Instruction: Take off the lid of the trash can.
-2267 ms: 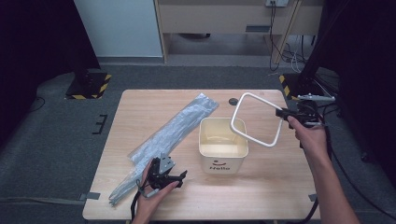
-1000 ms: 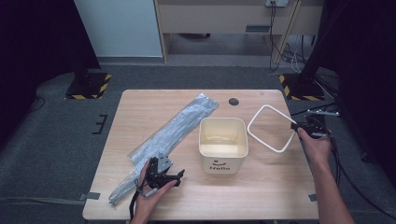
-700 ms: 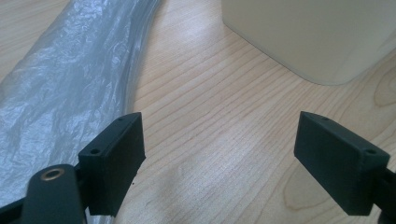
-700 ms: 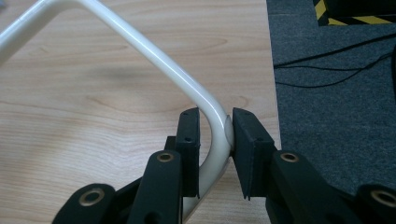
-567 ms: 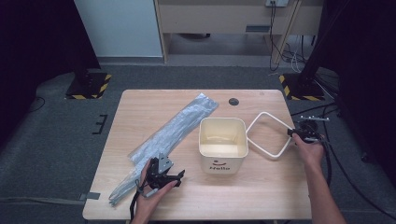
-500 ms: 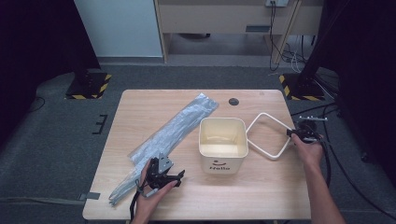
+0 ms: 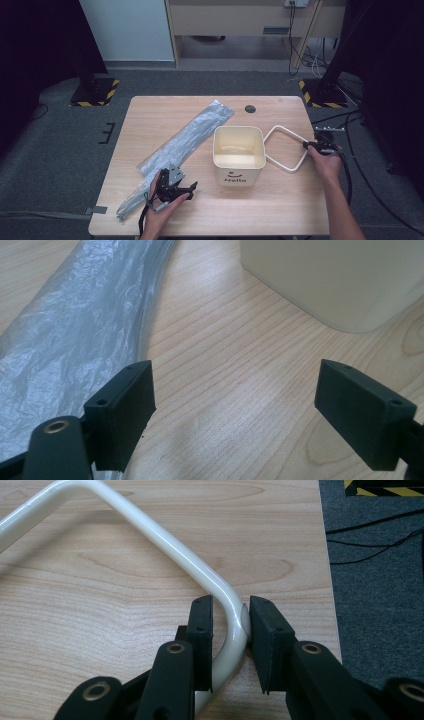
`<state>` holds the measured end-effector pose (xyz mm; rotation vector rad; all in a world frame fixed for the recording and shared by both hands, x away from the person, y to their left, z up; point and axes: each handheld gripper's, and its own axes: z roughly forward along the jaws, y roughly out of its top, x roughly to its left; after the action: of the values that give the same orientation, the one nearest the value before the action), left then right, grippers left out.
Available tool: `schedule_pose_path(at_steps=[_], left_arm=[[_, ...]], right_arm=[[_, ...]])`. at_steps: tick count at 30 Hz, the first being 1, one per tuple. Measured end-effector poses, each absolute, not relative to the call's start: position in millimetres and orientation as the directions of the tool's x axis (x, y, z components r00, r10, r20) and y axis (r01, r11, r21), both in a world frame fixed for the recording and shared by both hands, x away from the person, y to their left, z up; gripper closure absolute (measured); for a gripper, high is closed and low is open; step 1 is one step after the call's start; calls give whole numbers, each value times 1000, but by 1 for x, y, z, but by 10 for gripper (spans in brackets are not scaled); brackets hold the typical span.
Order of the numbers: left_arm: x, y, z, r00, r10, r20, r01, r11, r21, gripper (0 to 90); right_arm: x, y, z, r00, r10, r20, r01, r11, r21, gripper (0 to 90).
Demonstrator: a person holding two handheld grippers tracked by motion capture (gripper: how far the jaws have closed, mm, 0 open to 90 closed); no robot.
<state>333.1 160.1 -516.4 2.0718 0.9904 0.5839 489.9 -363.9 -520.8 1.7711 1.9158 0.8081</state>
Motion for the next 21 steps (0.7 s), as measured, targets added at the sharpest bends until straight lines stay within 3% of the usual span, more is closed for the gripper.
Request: schedule_pose_path(at_steps=[4,5,6,14,21], left_arm=[[333,159,-516,597,798,79,453,-417,788,159],[333,159,-516,597,798,79,454,-418,787,159],[333,159,-517,598,798,78,454,-418,787,159],[338,165,-515,585,805,100,451,-425,785,157],[343,172,-512,559,820,123,448,-423,788,152]], right_arm=[[489,-365,-524,-117,988,101,744,19,668,667],[488,-366,-524,-115,989,98,733,18,680,572],[488,-366,-524,-115,989,98,733,18,680,572],[468,-356,-512,-157,985,76,671,49,740,264],[434,-339,-507,-230,971,69,624,92,776,154]])
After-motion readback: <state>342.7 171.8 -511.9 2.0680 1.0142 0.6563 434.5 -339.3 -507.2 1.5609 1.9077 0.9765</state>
